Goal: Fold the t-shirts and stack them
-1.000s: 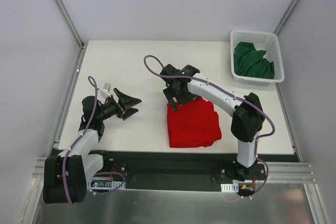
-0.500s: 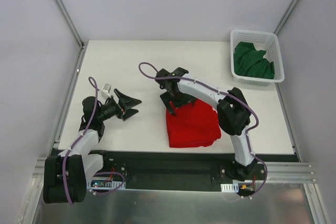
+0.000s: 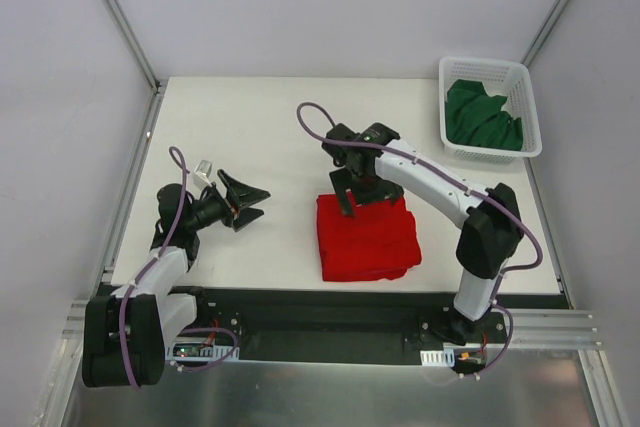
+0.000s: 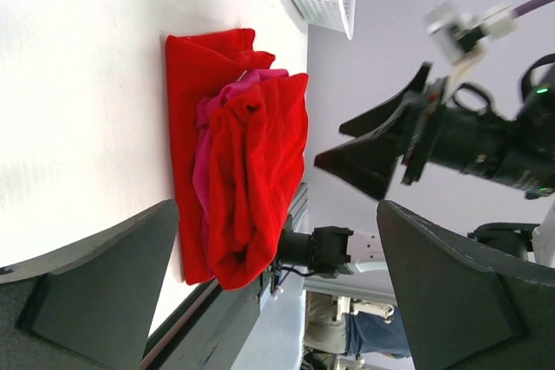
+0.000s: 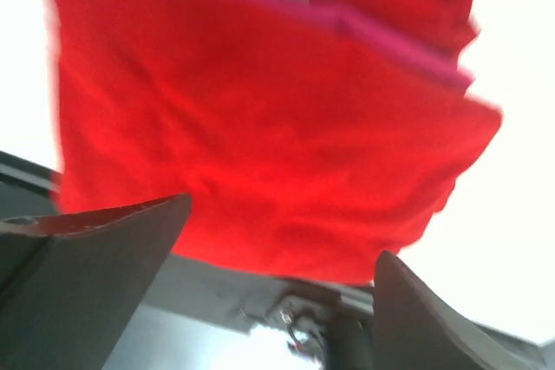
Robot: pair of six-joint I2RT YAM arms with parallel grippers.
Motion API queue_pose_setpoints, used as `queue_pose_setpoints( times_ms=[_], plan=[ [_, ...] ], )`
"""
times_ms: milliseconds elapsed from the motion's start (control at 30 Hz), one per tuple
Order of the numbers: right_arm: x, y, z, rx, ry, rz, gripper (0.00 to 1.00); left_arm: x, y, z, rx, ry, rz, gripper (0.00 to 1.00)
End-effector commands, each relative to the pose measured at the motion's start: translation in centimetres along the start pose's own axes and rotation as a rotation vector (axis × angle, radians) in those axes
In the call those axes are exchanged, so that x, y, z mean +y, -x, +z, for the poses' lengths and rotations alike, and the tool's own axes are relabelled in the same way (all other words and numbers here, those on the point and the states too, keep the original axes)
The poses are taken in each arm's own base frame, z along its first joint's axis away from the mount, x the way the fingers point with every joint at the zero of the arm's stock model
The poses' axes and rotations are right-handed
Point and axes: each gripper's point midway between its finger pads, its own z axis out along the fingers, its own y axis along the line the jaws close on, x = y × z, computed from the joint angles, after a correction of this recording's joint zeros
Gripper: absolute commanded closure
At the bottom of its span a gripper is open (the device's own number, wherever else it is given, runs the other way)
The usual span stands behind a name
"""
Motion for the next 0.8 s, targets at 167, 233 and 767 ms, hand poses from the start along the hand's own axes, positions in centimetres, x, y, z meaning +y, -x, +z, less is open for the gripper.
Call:
queue_pose_setpoints(
  times_ms=[167, 233, 767],
  plan=[
    [-1.3, -3.9, -1.0, 0.133, 0.018, -0.184, 0.04, -0.8, 0.2, 0.1, 0.025, -0.019, 0.055, 0.01],
    [-0.9, -4.0, -1.6, 0.148, 0.045, -0.105, 0.04, -0.8, 0.3, 0.1, 0.022, -0.017, 0.054, 0.01],
    [3.2, -4.1, 3.5, 0.139, 0.034, 0.290, 0.04, -0.2, -0.1, 0.0, 0.035, 0.005, 0.040, 0.01]
  ],
)
